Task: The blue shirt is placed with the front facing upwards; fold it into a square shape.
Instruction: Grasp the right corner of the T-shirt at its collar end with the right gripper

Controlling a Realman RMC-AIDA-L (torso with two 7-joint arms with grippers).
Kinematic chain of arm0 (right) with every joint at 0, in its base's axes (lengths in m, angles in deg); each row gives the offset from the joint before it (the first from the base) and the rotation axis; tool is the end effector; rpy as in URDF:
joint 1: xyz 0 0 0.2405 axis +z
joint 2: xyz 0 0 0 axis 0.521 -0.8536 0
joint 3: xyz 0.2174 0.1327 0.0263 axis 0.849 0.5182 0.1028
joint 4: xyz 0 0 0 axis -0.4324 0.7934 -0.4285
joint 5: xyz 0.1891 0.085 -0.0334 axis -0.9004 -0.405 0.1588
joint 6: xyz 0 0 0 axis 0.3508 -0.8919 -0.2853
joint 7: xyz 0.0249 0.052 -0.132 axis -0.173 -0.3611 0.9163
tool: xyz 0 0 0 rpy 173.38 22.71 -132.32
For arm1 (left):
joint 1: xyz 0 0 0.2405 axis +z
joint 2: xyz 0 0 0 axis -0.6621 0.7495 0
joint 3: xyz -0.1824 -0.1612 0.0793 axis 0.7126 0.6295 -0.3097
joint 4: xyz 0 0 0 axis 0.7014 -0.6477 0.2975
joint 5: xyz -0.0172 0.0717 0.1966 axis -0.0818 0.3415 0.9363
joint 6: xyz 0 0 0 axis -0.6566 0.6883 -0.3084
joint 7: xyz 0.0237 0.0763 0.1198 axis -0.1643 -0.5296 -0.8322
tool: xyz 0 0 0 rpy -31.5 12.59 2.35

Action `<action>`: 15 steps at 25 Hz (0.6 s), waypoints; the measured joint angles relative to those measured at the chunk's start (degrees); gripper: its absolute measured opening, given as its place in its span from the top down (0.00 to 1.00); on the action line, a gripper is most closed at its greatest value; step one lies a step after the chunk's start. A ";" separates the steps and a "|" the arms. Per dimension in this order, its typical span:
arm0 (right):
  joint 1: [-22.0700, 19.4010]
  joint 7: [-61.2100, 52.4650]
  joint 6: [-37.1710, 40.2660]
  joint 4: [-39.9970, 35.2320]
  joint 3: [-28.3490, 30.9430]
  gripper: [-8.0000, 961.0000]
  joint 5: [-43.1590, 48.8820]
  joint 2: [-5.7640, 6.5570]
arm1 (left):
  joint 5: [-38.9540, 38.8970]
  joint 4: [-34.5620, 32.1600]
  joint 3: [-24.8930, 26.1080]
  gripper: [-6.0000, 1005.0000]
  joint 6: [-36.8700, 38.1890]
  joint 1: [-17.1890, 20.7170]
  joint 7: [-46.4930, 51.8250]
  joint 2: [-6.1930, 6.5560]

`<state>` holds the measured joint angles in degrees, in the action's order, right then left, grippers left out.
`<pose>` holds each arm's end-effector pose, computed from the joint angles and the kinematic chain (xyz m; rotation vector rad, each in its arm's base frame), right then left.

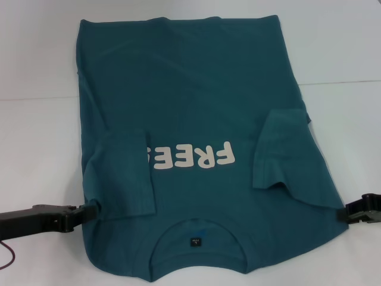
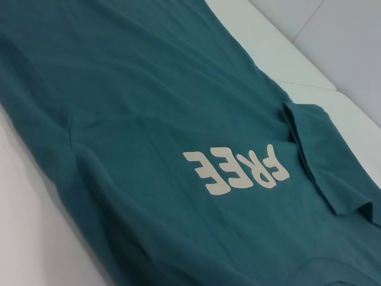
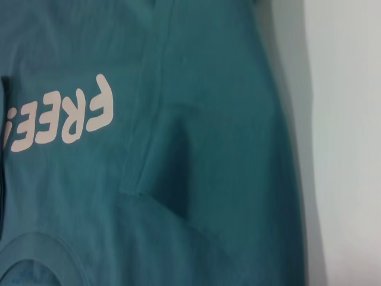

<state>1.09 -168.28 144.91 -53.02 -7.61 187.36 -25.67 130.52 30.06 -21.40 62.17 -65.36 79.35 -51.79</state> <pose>0.3539 0.3349 0.0595 -2.0424 1.9168 0.1301 -0.2994 0.3201 0.0056 -2.4071 -1.3239 -0.4487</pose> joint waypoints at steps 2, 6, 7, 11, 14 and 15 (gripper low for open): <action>-0.03 0.15 -0.14 0.00 0.35 0.63 -0.10 0.01 | 0.00 0.00 0.07 0.96 0.04 0.00 0.00 0.01; -0.06 0.94 -0.36 0.00 0.76 0.77 -0.61 0.01 | -0.03 0.00 0.11 0.96 0.13 -0.02 0.00 0.01; -0.06 1.25 -0.37 -0.01 0.80 0.80 -0.82 -0.02 | -0.05 0.00 0.13 0.96 0.18 -0.05 0.00 0.01; -0.06 2.06 -0.39 -0.01 0.85 0.88 -1.48 -0.31 | -0.09 0.00 0.17 0.96 0.40 -0.09 0.00 0.01; -0.07 2.15 -0.33 -0.02 0.90 0.95 -1.62 -0.38 | -0.09 0.00 0.18 0.96 0.41 -0.09 0.00 0.01; -0.10 2.21 -0.26 -0.02 0.99 0.97 -1.75 -0.38 | -0.09 0.00 0.18 0.96 0.41 -0.09 0.00 0.01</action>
<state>0.99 -166.07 144.65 -53.05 -6.62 185.61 -26.05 130.43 30.06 -21.22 62.58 -65.45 79.35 -51.78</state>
